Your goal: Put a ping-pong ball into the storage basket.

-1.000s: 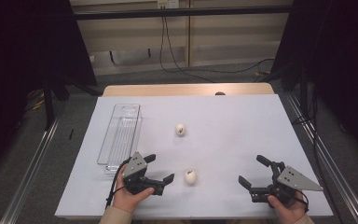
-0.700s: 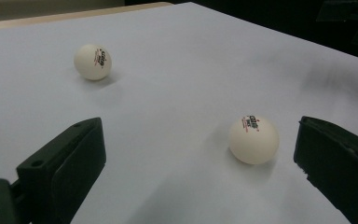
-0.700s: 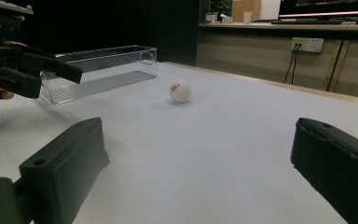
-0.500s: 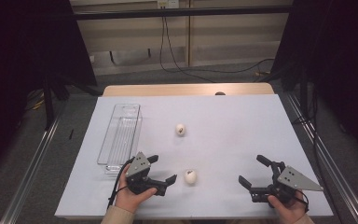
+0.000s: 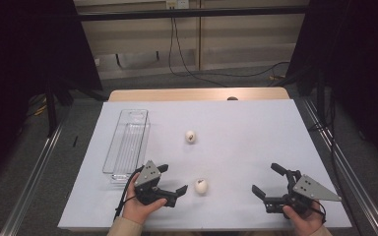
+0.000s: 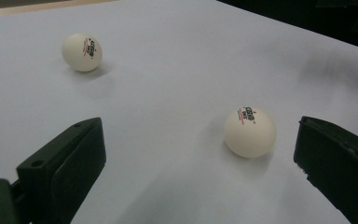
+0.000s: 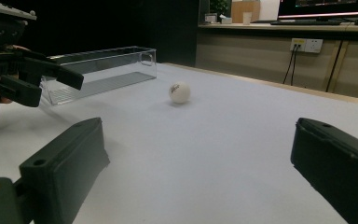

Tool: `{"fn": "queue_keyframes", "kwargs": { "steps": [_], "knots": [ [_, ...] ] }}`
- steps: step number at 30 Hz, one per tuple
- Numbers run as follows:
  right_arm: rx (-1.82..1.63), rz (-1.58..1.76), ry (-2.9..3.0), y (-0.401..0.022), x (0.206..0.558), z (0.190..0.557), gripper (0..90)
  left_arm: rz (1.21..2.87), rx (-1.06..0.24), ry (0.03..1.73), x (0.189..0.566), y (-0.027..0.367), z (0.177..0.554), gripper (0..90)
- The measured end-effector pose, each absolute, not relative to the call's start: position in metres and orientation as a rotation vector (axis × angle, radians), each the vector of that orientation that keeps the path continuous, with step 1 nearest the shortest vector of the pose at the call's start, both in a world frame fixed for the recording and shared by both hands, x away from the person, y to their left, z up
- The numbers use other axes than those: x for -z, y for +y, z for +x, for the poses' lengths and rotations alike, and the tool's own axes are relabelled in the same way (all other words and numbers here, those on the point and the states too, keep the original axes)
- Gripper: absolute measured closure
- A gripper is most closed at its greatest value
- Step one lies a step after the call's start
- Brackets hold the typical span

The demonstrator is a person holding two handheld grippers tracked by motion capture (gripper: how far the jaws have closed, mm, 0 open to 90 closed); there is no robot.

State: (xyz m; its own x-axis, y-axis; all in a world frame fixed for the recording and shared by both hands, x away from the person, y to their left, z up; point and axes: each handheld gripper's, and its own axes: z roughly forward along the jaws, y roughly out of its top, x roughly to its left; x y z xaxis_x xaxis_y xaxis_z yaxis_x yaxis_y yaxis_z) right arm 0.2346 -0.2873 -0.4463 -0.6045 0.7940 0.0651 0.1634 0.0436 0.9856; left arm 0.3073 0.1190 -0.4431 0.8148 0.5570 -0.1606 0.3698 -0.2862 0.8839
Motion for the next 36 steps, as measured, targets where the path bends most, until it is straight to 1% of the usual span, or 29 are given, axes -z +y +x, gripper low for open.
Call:
{"fn": "queue_keyframes", "kwargs": {
  "steps": [16,36],
  "knots": [
    [-1.6,0.961,1.809,-0.2879,0.4464,0.2351,2.6,1.931,-0.189,0.688,0.4447,0.1124,0.3083,2.2],
    [-1.595,0.974,1.808,-0.2878,0.4468,0.2365,2.1,1.939,-0.188,0.684,0.4438,0.1101,0.3083,2.3]
  ]
}}
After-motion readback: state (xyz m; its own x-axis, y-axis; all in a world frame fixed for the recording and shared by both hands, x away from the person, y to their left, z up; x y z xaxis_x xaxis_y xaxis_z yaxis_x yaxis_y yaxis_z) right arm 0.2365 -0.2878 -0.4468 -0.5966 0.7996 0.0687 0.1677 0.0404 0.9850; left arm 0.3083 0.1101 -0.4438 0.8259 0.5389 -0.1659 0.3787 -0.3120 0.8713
